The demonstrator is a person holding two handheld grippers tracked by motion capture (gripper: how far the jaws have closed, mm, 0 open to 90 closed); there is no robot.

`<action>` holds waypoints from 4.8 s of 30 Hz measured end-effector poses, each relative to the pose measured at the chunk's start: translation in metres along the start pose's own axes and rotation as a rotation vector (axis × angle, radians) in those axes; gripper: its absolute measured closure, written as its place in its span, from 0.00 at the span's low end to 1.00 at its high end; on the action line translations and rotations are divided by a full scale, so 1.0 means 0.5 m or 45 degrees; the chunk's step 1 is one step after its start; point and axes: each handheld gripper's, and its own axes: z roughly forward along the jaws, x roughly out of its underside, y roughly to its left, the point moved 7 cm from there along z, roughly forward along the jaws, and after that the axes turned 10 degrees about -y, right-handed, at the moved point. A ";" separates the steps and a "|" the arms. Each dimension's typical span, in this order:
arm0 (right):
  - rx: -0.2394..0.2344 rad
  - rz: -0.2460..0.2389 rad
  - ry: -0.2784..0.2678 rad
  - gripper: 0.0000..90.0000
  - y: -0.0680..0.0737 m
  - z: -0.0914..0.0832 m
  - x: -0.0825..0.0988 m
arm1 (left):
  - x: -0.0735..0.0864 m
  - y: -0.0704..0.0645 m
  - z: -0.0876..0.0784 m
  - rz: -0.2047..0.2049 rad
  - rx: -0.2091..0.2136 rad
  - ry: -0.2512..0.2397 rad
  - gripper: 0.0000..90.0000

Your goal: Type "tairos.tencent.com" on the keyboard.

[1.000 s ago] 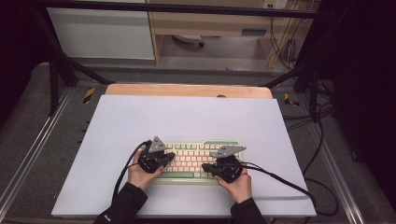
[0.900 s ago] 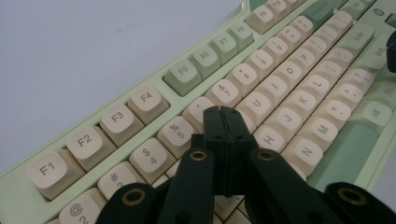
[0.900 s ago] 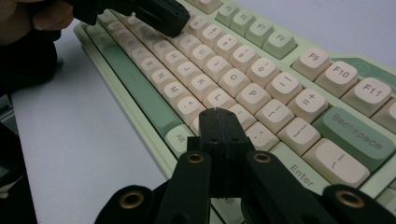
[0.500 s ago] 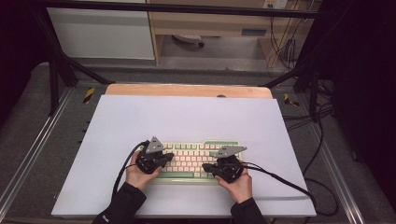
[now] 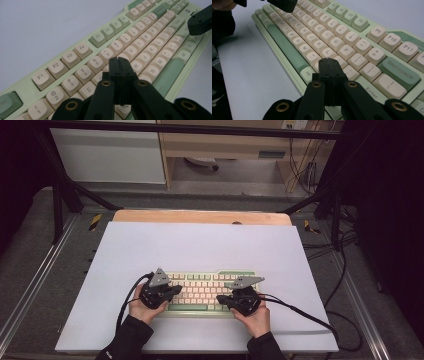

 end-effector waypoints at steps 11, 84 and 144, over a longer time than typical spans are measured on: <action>0.005 0.001 -0.013 1.00 0.000 -0.003 -0.005 | 0.010 0.016 -0.037 -0.015 -0.016 -0.019 1.00; 0.013 0.005 -0.008 1.00 -0.007 0.002 -0.006 | 0.042 0.010 -0.060 -0.022 -0.002 -0.008 1.00; 0.020 0.009 -0.041 1.00 -0.007 -0.003 -0.020 | 0.047 0.013 -0.081 -0.030 0.018 -0.024 1.00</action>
